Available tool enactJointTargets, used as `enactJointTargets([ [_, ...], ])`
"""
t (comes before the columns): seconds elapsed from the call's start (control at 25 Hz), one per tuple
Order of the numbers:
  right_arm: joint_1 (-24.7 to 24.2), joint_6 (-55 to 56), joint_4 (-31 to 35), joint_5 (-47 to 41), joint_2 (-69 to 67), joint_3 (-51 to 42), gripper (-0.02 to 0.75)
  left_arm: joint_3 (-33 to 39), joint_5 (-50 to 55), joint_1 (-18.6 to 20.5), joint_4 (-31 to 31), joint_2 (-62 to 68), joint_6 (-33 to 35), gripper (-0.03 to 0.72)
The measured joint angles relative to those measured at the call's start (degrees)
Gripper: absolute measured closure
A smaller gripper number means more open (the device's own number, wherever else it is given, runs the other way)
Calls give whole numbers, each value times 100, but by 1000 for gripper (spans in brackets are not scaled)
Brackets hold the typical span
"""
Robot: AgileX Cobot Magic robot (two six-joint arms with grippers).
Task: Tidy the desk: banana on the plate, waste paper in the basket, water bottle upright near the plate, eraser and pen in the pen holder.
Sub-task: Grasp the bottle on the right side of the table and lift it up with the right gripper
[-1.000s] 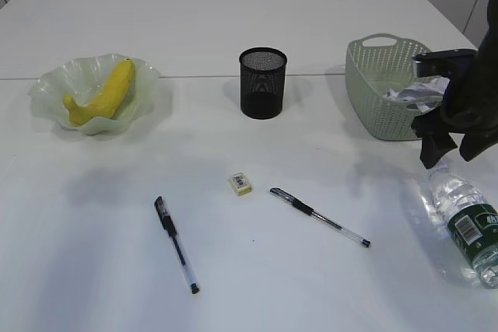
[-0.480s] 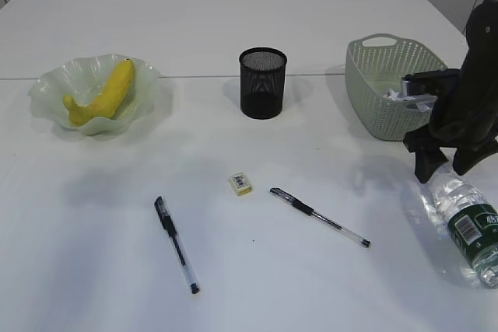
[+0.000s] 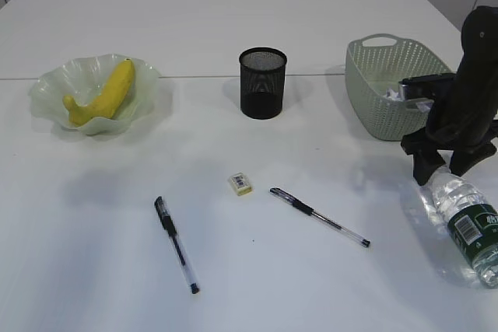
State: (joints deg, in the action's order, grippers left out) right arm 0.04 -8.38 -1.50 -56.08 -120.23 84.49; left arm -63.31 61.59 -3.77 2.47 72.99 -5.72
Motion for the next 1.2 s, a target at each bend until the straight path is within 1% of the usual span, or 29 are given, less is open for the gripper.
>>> enactJointTargets([
  [0.2, 0, 0, 0, 0, 0, 0, 321, 0, 4, 0, 13, 0, 0, 130],
  [0.44, 0, 11, 0, -13, 0, 0, 339, 0, 4, 0, 13, 0, 0, 129],
  [0.72, 0, 11, 0, 31, -4, 0, 338, 0, 4, 0, 13, 0, 0, 130],
  [0.92, 0, 11, 0, 52, -123, 0, 281, 0, 4, 0, 13, 0, 0, 130],
  [1.04, 0, 11, 0, 52, -146, 0, 266, 0, 4, 0, 17, 0, 0, 130],
  [1.16, 0, 11, 0, 65, -146, 0, 269, 0, 15, 0, 17, 0, 0, 129],
  [1.2, 0, 11, 0, 65, -146, 0, 282, 0, 14, 0, 17, 0, 0, 129],
])
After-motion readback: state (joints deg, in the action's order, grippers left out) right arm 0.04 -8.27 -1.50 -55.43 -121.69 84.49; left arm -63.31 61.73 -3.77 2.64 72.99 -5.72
